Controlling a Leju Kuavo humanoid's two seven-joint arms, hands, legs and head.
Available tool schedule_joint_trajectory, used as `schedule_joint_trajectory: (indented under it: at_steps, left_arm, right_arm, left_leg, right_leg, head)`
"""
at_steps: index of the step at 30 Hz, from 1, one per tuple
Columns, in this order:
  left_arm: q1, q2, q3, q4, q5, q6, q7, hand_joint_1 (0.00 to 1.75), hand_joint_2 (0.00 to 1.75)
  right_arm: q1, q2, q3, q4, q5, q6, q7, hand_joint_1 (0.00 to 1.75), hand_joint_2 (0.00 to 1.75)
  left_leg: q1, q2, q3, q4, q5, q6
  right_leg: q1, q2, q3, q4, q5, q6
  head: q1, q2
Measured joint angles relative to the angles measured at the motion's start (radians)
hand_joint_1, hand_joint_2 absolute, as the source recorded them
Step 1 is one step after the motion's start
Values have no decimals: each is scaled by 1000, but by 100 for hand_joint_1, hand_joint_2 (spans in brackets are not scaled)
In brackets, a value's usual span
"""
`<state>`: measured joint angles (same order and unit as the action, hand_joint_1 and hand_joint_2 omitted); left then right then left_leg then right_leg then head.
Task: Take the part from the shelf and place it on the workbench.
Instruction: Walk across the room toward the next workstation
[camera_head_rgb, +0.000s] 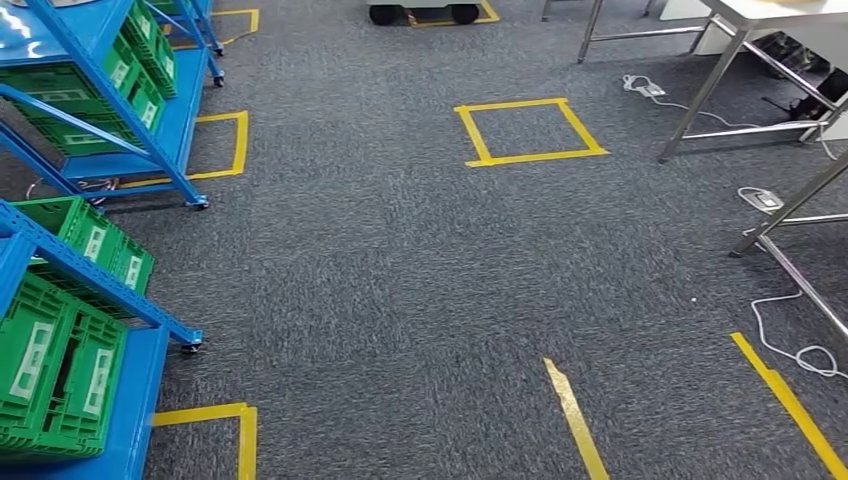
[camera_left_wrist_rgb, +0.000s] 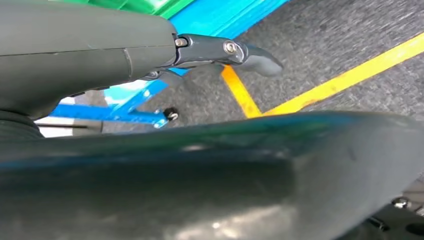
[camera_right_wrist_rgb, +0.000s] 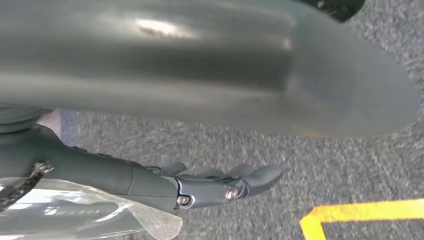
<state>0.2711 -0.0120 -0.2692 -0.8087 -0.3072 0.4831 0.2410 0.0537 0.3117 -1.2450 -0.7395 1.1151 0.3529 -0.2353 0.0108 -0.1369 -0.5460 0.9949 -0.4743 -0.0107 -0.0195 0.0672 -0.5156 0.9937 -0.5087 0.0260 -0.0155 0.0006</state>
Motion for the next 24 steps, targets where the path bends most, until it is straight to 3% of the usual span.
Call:
schedule_joint_trajectory:
  at_steps: [2, 4, 5, 6, 7, 8, 11, 13, 16, 24]
  left_arm:
    - [1, 2, -4, 1, 3, 2, 0, 0, 0]
    - [-3, 3, -7, 2, 8, 5, -2, 0, 0]
    - [-6, 3, -9, 3, 11, 6, -5, 0, 0]
    - [-8, 3, -11, 5, 15, 7, -7, 0, 0]
    - [-8, 3, -13, 7, 19, 8, -10, 0, 0]
    - [-8, 3, -14, 9, 23, 9, -11, 0, 0]
    - [-10, 5, -15, 15, 34, 13, -16, 0, 0]
    - [-12, 7, -16, 16, 49, 15, -24, 0, 0]
    - [-10, 8, -20, 21, 90, 6, -47, 0, 0]
    - [-20, 10, -28, 36, 154, -30, -113, 0, 0]
  right_arm:
    - [-1, -2, 0, 1, 0, 0, -1, 0, 0]
    - [0, -2, -2, 4, 2, -2, -2, 0, 0]
    - [1, -3, -4, 7, 4, -4, -3, 0, 0]
    - [1, -3, -6, 10, 6, -6, -4, 0, 0]
    - [0, -4, -7, 13, 7, -7, -5, 0, 0]
    - [-1, -5, -7, 16, 9, -9, -6, 0, 0]
    - [-4, -7, -8, 23, 13, -15, -10, 0, 0]
    - [-8, -8, -8, 28, 16, -17, -13, 0, 0]
    - [-15, -11, -9, 35, 19, -18, -18, 0, 0]
    - [-16, -15, -21, 47, 14, -12, -21, 0, 0]
  left_leg:
    - [-1, 33, -16, 32, -22, -9]
    - [-3, 97, -67, 142, -85, -15]
    - [-2, 116, -100, 212, -117, -18]
    - [-2, 125, -125, 266, -136, -19]
    - [-1, 128, -134, 290, -136, -19]
    - [-1, 131, -122, 272, -118, -18]
    - [-7, 160, -9, 74, -36, -3]
    - [-11, 172, 29, 4, -21, 3]
    - [-14, 170, 31, -3, -20, -1]
    - [-18, 174, 29, -2, -23, 9]
  right_leg:
    - [-1, -27, 3, -7, 4, -12]
    - [2, -59, 6, -11, 3, -21]
    - [5, -76, 4, -11, 2, -23]
    - [7, -94, 2, -11, 0, -25]
    - [9, -109, 1, -11, -2, -26]
    - [10, -123, 0, -11, -4, -26]
    - [15, -154, 9, -10, -12, -20]
    - [19, -162, 12, -6, -17, -17]
    - [20, -161, 12, -3, -18, -24]
    - [16, -156, 20, -12, -11, -12]
  head:
    - [-3, 0]
    - [-8, 0]
    - [-11, 0]
    - [-10, 0]
    - [-10, 0]
    - [-10, 0]
    - [-10, 0]
    - [-7, 0]
    - [-5, 0]
    - [-5, 0]
